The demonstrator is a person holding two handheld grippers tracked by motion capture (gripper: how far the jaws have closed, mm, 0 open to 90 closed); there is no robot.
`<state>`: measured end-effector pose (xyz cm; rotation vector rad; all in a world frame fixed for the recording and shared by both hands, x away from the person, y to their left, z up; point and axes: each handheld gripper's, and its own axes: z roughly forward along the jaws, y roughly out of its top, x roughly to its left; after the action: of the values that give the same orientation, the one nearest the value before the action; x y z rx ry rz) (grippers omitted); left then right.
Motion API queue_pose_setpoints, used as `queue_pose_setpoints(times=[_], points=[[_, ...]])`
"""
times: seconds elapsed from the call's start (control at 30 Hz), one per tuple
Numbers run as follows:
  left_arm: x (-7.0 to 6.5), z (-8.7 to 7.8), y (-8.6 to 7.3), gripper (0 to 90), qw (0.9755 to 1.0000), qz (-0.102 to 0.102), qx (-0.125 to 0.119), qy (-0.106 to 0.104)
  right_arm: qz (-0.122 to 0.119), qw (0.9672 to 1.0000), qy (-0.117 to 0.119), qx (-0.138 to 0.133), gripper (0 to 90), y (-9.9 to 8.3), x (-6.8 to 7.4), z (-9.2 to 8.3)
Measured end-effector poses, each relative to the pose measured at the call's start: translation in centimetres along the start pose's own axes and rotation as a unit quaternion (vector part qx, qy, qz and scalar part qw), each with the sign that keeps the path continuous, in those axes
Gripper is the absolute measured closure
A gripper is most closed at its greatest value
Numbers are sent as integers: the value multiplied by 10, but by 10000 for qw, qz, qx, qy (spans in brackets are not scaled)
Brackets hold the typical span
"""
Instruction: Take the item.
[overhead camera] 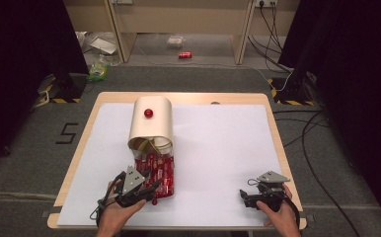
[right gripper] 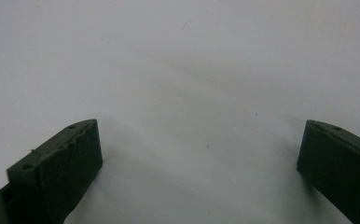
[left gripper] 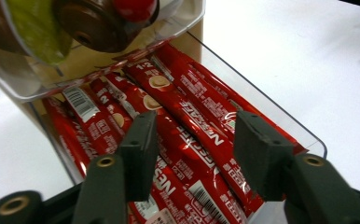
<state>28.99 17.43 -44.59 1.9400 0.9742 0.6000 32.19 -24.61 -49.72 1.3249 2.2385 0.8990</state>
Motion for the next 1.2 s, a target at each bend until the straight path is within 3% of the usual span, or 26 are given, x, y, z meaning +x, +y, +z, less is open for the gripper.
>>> queue_pose_setpoints(times=[0.2, 0.6, 0.77, 1.2], points=[[-4, 5, 3, 582, 10000, 23, 67, -54, -1, 10000, -2, 0, 4, 0, 0, 0], [-6, 20, 6, 657, 9996, -78, 270, 66, -2, 10000, -2, -1, 4, 0, 0, 0], [-9, 26, 9, 665, 9991, -24, 356, 212, -4, 10000, -1, -1, 4, 0, 0, 0], [-7, 31, 10, 781, 9991, -121, 333, 235, 0, 10000, -1, 0, 4, 0, 0, 0]])
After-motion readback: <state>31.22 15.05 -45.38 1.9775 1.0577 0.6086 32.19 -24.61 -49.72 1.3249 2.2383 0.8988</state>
